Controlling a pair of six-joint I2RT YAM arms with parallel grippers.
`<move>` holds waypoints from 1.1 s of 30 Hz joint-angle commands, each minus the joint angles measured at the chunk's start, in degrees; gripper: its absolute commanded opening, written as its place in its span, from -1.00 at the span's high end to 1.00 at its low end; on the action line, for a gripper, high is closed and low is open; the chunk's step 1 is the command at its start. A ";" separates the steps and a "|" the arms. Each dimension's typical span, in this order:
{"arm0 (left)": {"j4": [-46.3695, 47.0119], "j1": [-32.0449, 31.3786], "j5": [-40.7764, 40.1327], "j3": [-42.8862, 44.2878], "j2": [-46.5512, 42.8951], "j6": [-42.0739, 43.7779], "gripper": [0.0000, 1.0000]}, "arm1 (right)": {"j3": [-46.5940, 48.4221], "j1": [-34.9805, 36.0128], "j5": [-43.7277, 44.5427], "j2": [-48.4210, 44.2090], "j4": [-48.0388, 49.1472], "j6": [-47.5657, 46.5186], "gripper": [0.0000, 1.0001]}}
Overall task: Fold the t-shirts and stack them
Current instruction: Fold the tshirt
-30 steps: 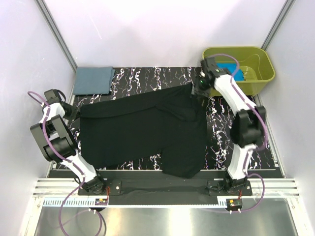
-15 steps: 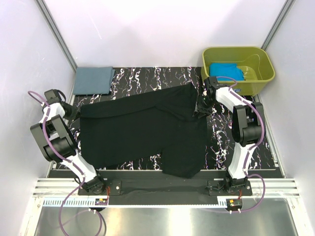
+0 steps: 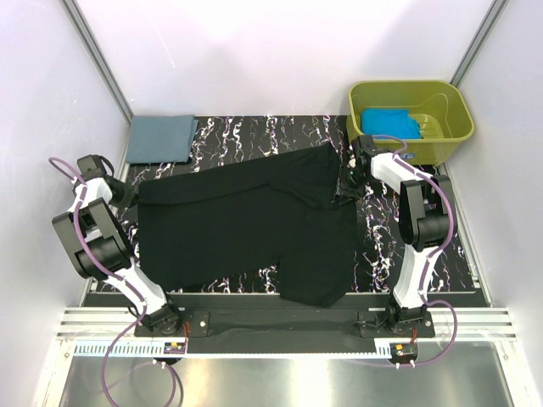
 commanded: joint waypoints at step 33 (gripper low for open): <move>1.10 0.15 0.87 1.20 -0.62 1.46 1.00 | 1.91 -0.27 0.57 -3.38 -0.05 4.21 1.00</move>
